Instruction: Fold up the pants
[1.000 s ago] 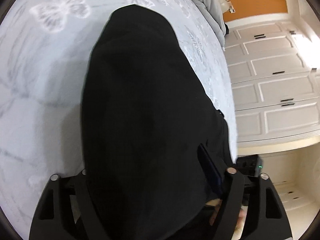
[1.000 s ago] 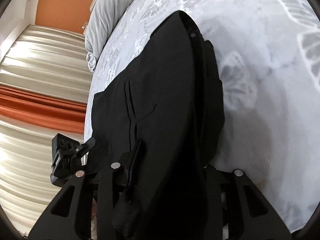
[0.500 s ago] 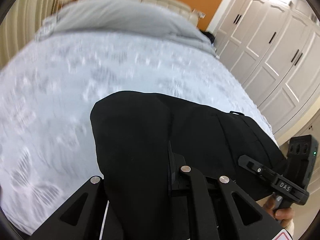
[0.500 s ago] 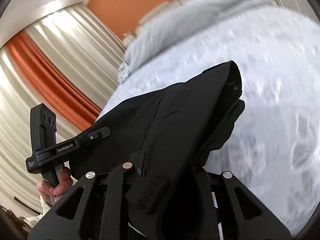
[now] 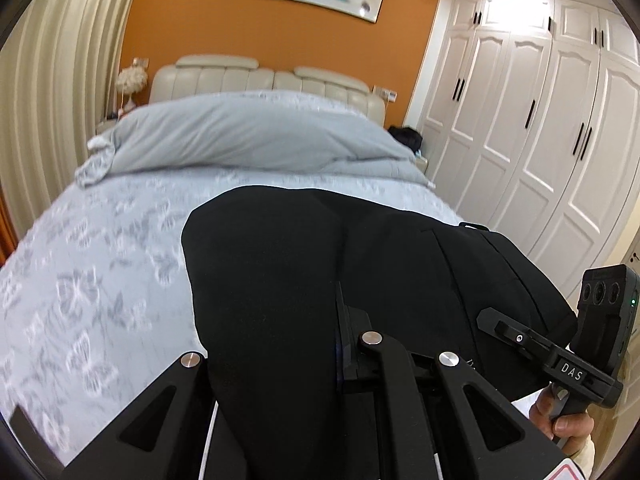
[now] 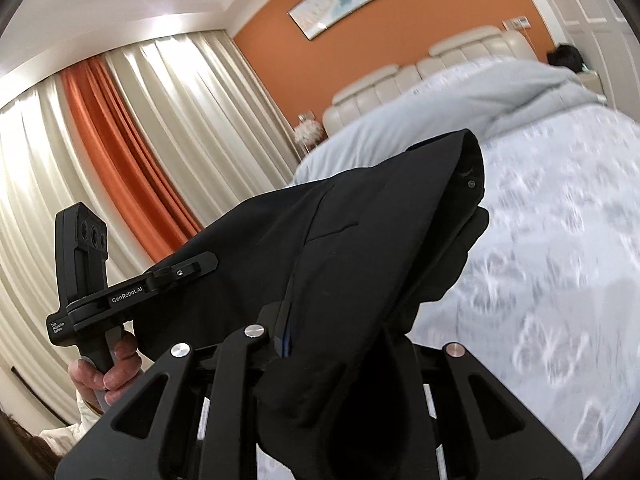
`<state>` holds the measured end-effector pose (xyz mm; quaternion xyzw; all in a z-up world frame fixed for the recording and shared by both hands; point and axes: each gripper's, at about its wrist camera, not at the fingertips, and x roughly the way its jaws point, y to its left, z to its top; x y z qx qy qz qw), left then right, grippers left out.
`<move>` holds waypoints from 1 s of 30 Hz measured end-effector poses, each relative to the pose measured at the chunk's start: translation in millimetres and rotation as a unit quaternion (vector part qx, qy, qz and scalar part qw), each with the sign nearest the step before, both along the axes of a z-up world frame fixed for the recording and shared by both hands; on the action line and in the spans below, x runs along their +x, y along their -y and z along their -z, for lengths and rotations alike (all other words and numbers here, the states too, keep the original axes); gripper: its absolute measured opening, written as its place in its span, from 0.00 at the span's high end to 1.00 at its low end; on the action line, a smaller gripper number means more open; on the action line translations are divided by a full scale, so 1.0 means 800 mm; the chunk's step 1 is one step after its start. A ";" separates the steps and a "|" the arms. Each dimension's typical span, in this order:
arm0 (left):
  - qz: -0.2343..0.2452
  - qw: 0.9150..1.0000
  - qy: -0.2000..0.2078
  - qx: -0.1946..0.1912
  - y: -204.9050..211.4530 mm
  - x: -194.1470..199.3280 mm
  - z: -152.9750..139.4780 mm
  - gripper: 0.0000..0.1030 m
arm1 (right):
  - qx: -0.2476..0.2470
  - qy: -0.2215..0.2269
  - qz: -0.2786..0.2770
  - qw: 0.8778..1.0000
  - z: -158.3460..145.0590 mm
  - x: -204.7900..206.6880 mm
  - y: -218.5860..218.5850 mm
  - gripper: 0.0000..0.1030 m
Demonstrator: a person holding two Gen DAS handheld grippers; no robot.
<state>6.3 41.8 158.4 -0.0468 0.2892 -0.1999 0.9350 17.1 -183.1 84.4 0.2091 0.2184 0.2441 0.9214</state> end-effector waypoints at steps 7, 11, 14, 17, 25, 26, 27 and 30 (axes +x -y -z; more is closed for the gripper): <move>-0.008 0.999 0.037 -0.008 0.010 0.071 -0.041 0.92 | -0.014 0.035 -0.001 0.999 -0.040 0.077 0.013 0.83; -0.011 0.999 0.033 -0.030 0.009 0.137 -0.037 0.92 | -0.014 0.042 0.003 0.999 -0.030 0.137 0.021 0.83; -0.011 0.999 0.034 -0.031 0.013 0.182 -0.024 0.92 | -0.008 0.039 0.009 0.999 -0.014 0.182 0.025 0.83; -0.010 0.999 0.039 -0.018 0.022 0.230 0.004 0.92 | -0.003 0.024 0.015 1.000 0.018 0.229 0.028 0.82; -0.131 0.983 -0.112 0.069 0.001 0.374 0.236 0.47 | -0.099 -0.216 0.191 0.952 0.232 0.332 0.096 0.41; -0.152 0.976 -0.132 0.088 -0.009 0.376 0.259 0.48 | -0.078 -0.224 0.215 0.947 0.241 0.315 0.116 0.41; -0.165 0.971 -0.143 0.095 -0.020 0.371 0.274 0.48 | -0.050 -0.218 0.225 0.948 0.239 0.295 0.130 0.41; -0.183 0.969 -0.134 0.099 -0.044 0.336 0.275 0.47 | -0.081 -0.204 0.218 0.951 0.200 0.263 0.124 0.41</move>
